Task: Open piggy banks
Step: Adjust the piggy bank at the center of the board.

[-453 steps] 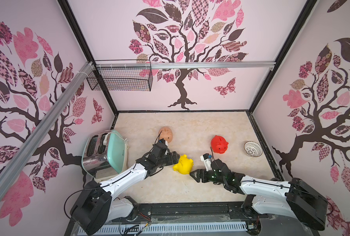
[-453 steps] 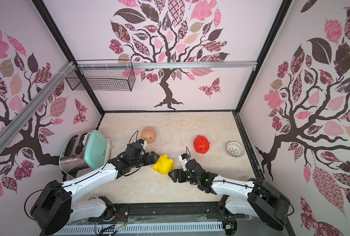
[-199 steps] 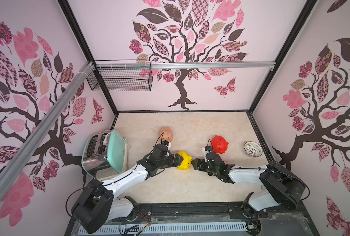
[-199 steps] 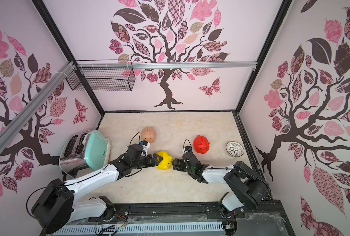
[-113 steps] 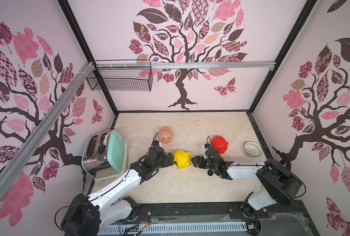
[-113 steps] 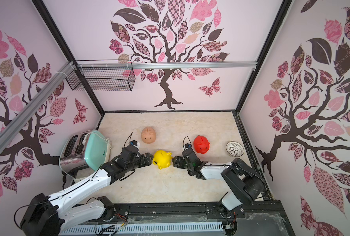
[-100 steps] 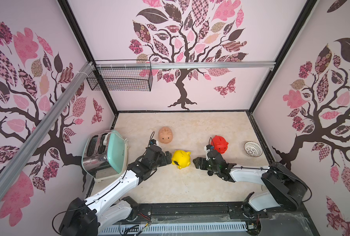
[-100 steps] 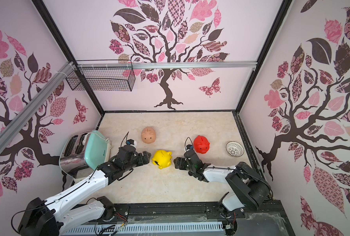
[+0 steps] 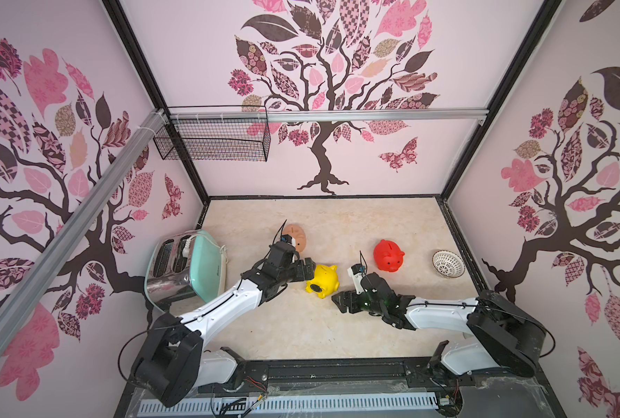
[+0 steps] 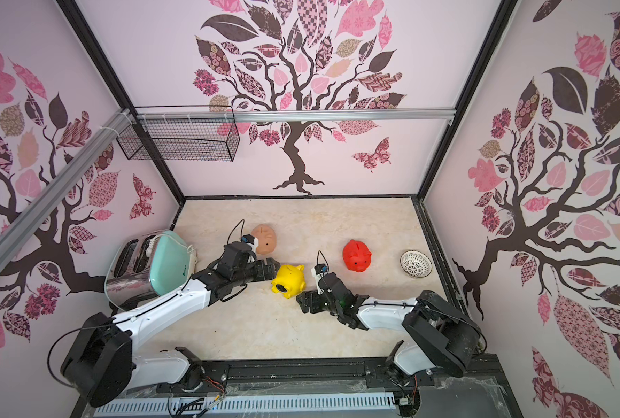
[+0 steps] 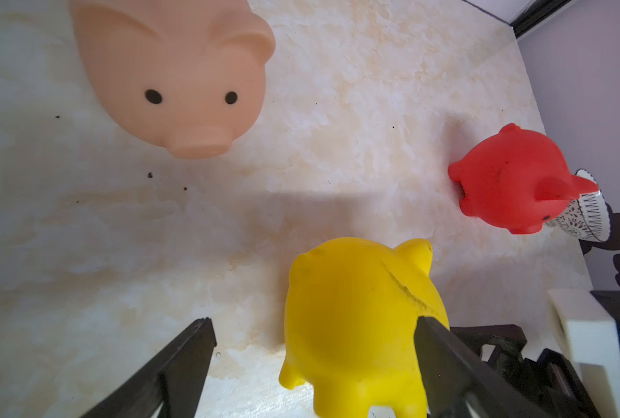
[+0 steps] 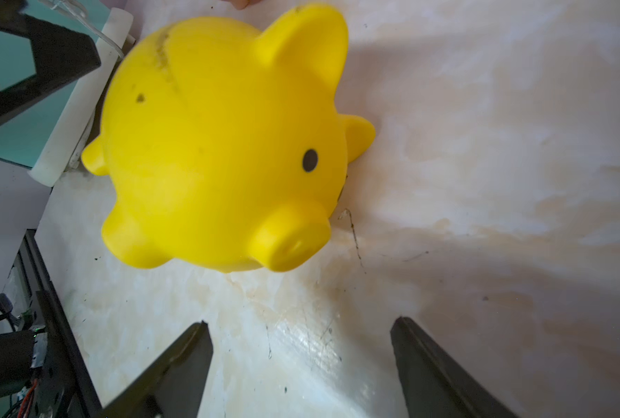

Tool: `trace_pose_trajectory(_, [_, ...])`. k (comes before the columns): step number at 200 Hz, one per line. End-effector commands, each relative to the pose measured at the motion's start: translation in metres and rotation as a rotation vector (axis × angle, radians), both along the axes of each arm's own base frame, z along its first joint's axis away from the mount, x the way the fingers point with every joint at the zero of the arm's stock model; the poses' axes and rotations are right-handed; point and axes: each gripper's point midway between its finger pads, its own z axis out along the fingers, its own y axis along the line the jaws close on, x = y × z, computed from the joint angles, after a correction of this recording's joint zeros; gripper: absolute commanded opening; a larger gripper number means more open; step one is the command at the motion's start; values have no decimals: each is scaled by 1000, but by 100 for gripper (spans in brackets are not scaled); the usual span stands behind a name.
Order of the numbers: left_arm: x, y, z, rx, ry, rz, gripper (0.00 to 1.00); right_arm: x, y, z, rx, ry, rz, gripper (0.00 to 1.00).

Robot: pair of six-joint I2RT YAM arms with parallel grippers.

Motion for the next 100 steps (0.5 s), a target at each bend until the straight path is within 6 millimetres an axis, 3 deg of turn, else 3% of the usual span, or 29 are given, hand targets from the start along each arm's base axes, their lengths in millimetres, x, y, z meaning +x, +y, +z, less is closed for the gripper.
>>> trace_pose_trajectory(1, [8, -14, -1, 5, -9, -73, 95, 19, -5, 1, 9, 4, -72, 83])
trace_pose_trajectory(49, [14, -26, -8, 23, 9, -130, 97, 33, -17, -4, 25, 33, -122, 83])
trace_pose_trajectory(100, [16, -12, -11, 85, 5, -87, 98, 49, -20, -14, 7, 53, -178, 83])
